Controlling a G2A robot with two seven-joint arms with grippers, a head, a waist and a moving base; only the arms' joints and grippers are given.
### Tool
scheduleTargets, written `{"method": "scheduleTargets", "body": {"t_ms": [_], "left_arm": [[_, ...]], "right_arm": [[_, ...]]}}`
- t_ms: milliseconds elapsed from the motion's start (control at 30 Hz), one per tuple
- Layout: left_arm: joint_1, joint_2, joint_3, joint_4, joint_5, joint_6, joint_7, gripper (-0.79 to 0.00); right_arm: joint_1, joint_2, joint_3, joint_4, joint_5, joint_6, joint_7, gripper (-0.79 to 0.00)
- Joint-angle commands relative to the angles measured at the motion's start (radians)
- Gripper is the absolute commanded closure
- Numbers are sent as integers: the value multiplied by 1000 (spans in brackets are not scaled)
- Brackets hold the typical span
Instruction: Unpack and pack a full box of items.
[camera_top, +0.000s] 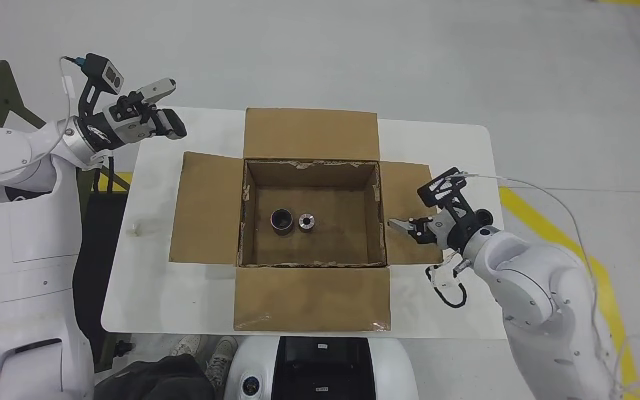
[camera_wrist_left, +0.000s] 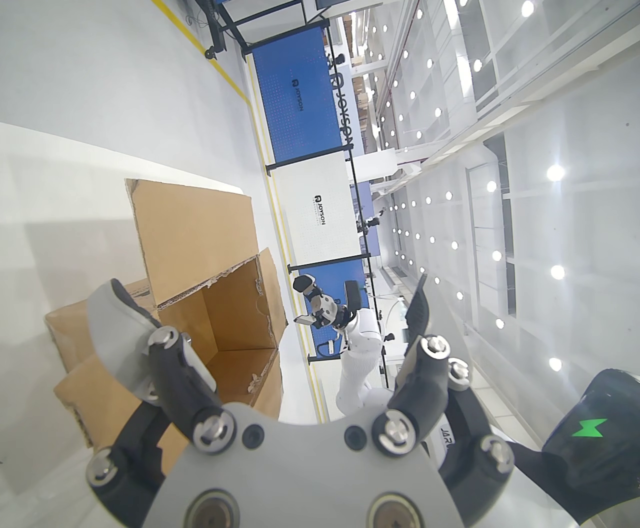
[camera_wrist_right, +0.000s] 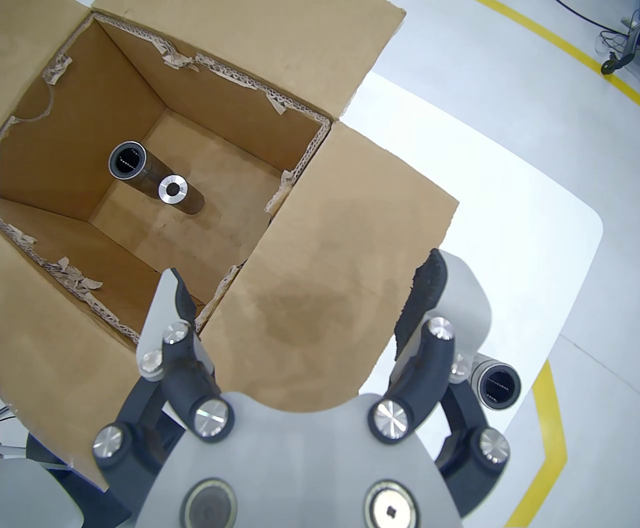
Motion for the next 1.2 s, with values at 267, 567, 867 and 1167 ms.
{"method": "scheduleTargets", "body": {"t_ms": [267, 567, 867, 1167], "left_arm": [[0, 0, 0, 0, 0, 0, 0, -785], [0, 0, 0, 0, 0, 0, 0, -785], [0, 0, 0, 0, 0, 0, 0, -785], [0, 0, 0, 0, 0, 0, 0, -785]], "right_arm": [[0, 0, 0, 0, 0, -1, 0, -785], [0, 0, 0, 0, 0, -1, 0, -785], [-17, 6, 53, 58, 9, 43, -7, -785], [-59, 21, 230, 107, 72, 87, 10, -785]]}}
